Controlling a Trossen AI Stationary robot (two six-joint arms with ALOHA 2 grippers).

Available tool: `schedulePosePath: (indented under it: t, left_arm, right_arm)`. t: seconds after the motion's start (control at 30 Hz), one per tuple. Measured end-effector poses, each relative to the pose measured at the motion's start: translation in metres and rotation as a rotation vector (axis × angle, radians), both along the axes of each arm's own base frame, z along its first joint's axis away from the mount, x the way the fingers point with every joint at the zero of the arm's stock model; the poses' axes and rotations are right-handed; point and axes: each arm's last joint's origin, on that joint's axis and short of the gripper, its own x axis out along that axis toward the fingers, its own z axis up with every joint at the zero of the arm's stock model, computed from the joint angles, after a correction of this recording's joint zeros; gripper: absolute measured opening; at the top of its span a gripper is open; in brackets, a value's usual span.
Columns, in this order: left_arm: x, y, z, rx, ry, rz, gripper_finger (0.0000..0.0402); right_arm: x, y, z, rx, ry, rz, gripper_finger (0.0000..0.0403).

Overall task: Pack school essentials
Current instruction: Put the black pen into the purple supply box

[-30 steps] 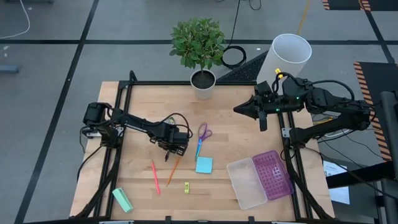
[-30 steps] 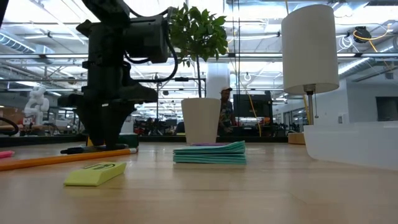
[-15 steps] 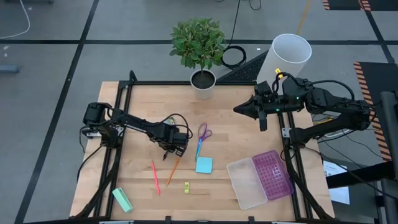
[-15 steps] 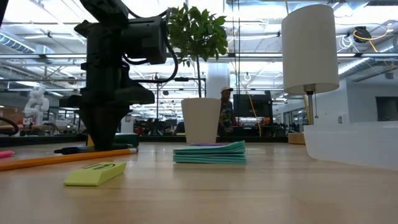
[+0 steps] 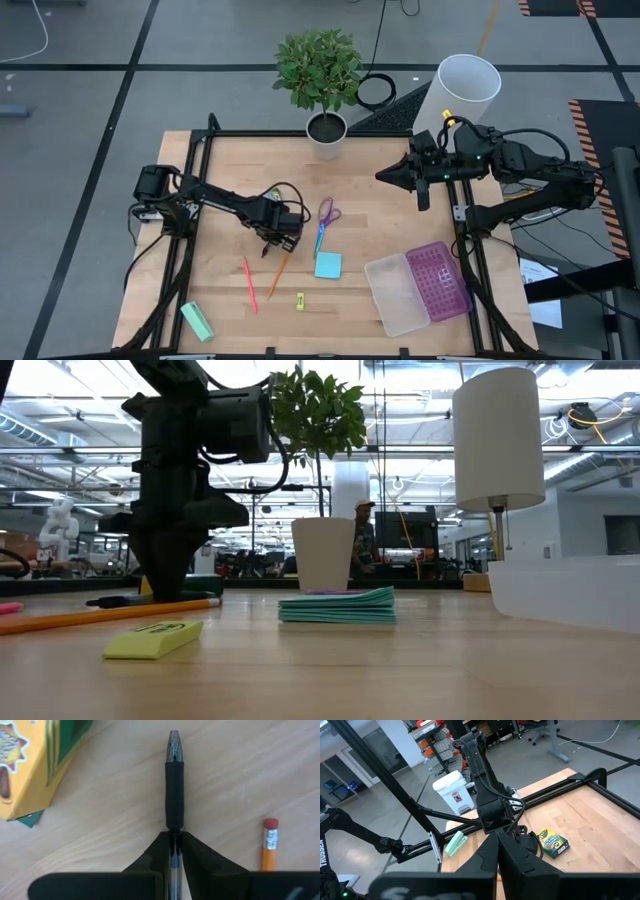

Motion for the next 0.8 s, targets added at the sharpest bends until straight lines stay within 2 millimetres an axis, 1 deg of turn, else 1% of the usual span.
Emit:
schedulePosePath:
  t: [0.13,0.37,0.67,0.8]
  left_arm:
    - [-0.001,0.000,0.010,-0.011,-0.042,0.000,0.0041]
    - [-0.007,0.000,0.035,-0.010,-0.133,0.001,0.0041]
    - [-0.021,0.001,0.072,-0.014,-0.264,-0.033,0.0042]
    - [-0.028,0.000,0.087,-0.010,-0.325,-0.074,0.0042]
  right_arm:
    - [0.000,0.000,0.000,-0.001,0.000,0.000,0.0000]
    - [0.000,0.000,0.000,-0.001,0.001,0.000,0.0000]
    - [0.000,0.000,0.000,-0.002,0.001,-0.004,0.0000]
    - [0.000,0.000,0.000,-0.002,0.001,-0.004,0.0000]
